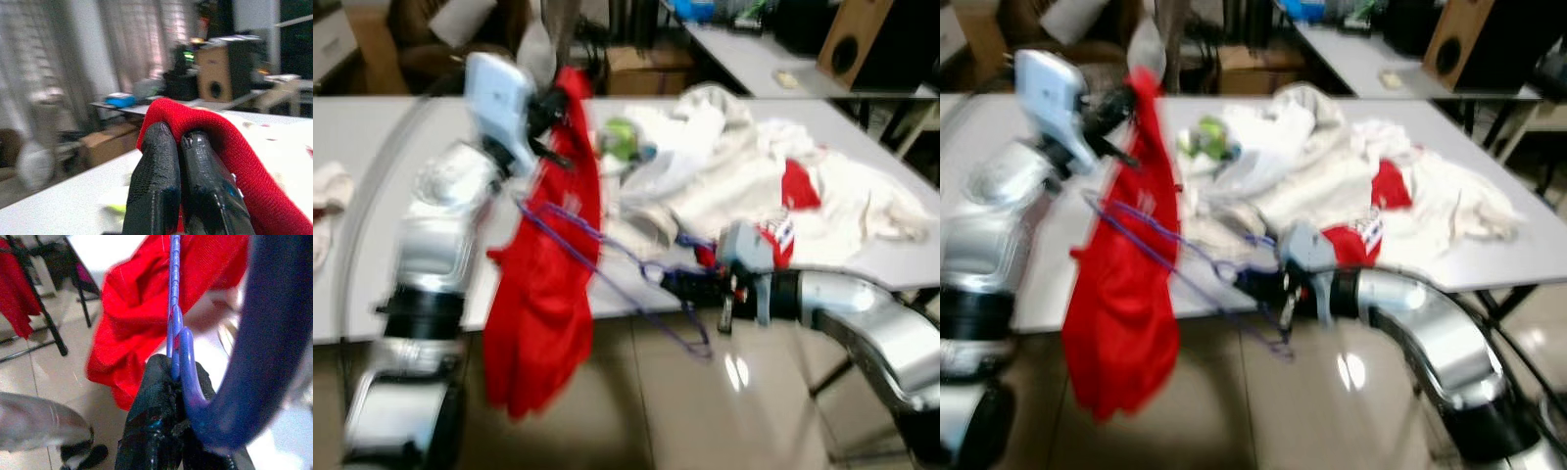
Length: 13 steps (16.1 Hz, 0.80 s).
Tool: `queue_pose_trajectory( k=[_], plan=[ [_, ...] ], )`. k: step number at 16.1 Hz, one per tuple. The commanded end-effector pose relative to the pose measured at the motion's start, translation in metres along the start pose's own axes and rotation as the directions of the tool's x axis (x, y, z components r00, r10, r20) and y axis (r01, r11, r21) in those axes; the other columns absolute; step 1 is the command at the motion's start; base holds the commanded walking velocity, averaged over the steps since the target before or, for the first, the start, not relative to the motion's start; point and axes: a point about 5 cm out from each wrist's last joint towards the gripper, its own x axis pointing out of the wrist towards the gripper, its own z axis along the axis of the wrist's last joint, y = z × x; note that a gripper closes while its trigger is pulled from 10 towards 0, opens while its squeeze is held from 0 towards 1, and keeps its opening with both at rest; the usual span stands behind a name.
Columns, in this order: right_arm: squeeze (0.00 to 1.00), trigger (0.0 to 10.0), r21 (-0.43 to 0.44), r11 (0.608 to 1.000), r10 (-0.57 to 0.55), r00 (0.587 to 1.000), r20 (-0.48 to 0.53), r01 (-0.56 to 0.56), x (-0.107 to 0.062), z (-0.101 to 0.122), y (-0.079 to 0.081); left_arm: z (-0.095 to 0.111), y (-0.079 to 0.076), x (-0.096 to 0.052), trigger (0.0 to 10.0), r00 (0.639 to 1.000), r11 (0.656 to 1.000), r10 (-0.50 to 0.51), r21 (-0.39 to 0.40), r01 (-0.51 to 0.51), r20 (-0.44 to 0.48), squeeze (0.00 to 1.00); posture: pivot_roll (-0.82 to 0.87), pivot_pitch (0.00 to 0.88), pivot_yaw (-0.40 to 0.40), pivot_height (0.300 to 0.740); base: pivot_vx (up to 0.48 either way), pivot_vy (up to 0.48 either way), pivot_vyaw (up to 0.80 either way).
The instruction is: Hang hanger
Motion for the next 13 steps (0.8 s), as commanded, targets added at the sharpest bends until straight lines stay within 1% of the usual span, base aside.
queue_pose_trajectory(
  k=[1, 3, 4, 6, 7, 8, 9, 10, 11, 12, 13],
  plan=[
    [0.00, 10.0, -0.060, 0.998, -0.010, 1.000, 0.002, 0.010, 0.007, 0.009, -0.005, 0.012, 0.007, -0.005, 10.0, 0.999, 1.000, 0.003, 0.029, -0.004, 0.032, 0.00, -0.07, 0.000, -0.034, 0.740, 0.360, 0.000, 0.00],
    [0.00, 10.0, -0.093, 0.995, -0.050, 0.999, -0.017, 0.048, 0.015, 0.012, -0.018, 0.014, 0.010, -0.009, 10.0, 0.999, 0.999, -0.010, 0.041, 0.009, 0.034, 0.00, -0.08, 0.000, -0.033, 0.740, 0.362, 0.000, 0.00],
    [0.00, 10.0, -0.136, 0.986, -0.094, 0.995, -0.017, 0.091, 0.024, 0.022, -0.033, 0.022, 0.012, -0.011, 10.0, 0.998, 0.999, -0.018, 0.032, 0.016, 0.063, 0.00, -0.08, 0.000, -0.032, 0.740, 0.360, 0.000, 0.00],
    [0.00, 10.0, -0.189, 0.973, -0.142, 0.990, -0.022, 0.136, 0.031, 0.032, -0.046, 0.030, 0.012, -0.013, 10.0, 0.994, 0.999, -0.035, 0.016, 0.034, 0.103, 0.00, -0.07, 0.000, -0.036, 0.740, 0.356, 0.000, 0.00],
    [0.00, 10.0, -0.269, 0.942, -0.210, 0.978, -0.006, 0.201, 0.034, 0.052, -0.064, 0.044, 0.014, -0.015, 10.0, 0.985, 0.999, -0.038, -0.007, 0.039, 0.170, 0.00, -0.07, 0.000, -0.046, 0.740, 0.360, 0.000, 0.00],
    [0.00, 10.0, -0.306, 0.921, -0.249, 0.968, 0.010, 0.240, 0.034, 0.064, -0.073, 0.051, 0.017, -0.016, 10.0, 0.979, 0.999, -0.025, -0.019, 0.029, 0.204, 0.00, -0.07, 0.000, -0.050, 0.740, 0.352, 0.000, 0.00],
    [0.00, 10.0, -0.367, 0.869, -0.327, 0.942, 0.079, 0.332, 0.029, 0.089, -0.086, 0.065, 0.024, -0.019, 10.0, 0.965, 0.999, 0.005, -0.034, 0.004, 0.261, 0.00, -0.06, 0.000, -0.054, 0.740, 0.352, 0.000, 0.00],
    [0.00, 10.0, -0.402, 0.819, -0.378, 0.912, 0.162, 0.411, 0.023, 0.112, -0.095, 0.076, 0.030, -0.022, 10.0, 0.950, 0.999, 0.034, -0.049, -0.020, 0.309, 0.00, -0.06, 0.000, -0.057, 0.740, 0.356, 0.000, 0.00],
    [0.00, 10.0, -0.374, 0.725, -0.438, 0.806, 0.397, 0.579, 0.005, 0.164, -0.103, 0.097, 0.041, -0.029, 10.0, 0.912, 0.995, 0.081, -0.093, -0.048, 0.402, 0.00, -0.05, 0.000, -0.066, 0.740, 0.356, 0.000, 0.00],
    [0.00, 10.0, -0.298, 0.694, -0.406, 0.698, 0.589, 0.655, -0.014, 0.201, -0.100, 0.111, 0.048, -0.035, 10.0, 0.881, 0.991, 0.109, -0.123, -0.059, 0.460, 0.00, -0.05, 0.000, -0.066, 0.740, 0.356, 0.000, 0.00],
    [0.00, 10.0, -0.266, 0.701, -0.362, 0.651, 0.668, 0.662, -0.021, 0.213, -0.095, 0.112, 0.048, -0.037, 10.0, 0.877, 0.990, 0.114, -0.123, -0.064, 0.467, 0.00, -0.05, 0.000, -0.068, 0.740, 0.360, 0.000, 0.00]
  ],
)
